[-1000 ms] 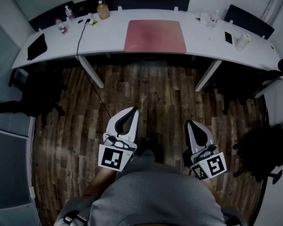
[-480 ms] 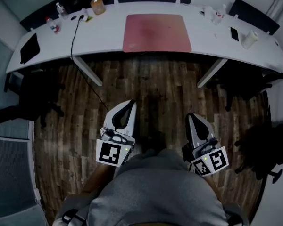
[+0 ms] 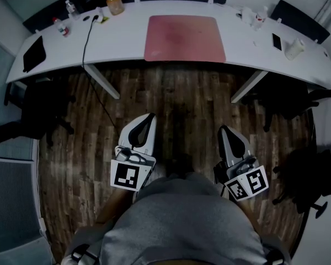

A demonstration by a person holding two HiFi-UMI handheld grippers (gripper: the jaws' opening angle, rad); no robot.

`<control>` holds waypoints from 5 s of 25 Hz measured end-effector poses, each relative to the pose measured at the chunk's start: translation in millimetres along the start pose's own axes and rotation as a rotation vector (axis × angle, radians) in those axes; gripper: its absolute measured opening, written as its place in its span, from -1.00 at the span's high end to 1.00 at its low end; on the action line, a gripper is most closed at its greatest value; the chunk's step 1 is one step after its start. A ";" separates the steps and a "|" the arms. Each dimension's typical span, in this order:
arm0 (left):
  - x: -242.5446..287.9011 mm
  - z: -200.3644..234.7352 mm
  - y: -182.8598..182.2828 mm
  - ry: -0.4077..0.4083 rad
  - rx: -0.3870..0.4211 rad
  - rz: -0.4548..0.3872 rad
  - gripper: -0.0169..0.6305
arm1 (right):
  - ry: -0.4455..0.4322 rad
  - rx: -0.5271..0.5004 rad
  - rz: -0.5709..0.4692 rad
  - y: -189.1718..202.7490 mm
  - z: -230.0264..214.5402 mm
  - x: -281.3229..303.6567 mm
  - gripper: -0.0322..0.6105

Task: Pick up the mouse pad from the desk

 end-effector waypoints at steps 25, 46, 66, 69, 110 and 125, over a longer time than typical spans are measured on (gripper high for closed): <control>121.5 74.6 39.9 -0.017 0.061 0.026 0.95 | 0.042 -0.041 0.016 8.4 -101.1 106.6 0.91; 339.0 185.8 56.2 -0.111 -0.073 0.047 0.95 | -0.044 -0.070 0.092 -26.4 -269.2 297.6 0.91; 295.6 195.3 256.1 0.259 0.444 0.704 0.16 | -0.228 -0.501 0.584 149.6 -290.8 314.7 0.43; 284.7 187.5 275.8 0.324 0.538 0.760 0.07 | -0.247 -0.723 0.650 177.9 -297.4 303.3 0.27; 316.9 222.3 236.7 -0.065 -0.485 0.405 0.85 | 0.136 -0.072 0.358 121.6 -294.7 355.8 0.81; 301.8 216.8 207.2 -0.071 -0.765 0.148 0.85 | 0.221 0.179 0.200 117.2 -272.5 323.0 0.79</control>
Point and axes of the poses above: the fingertips, and each gripper's own axes: x forward along the fingers, z to its left, y out of its underside, the point moved 1 cm from there along -x, backward along the fingers, and after that the axes turned 4 degrees about y, right-handed, at the moved point
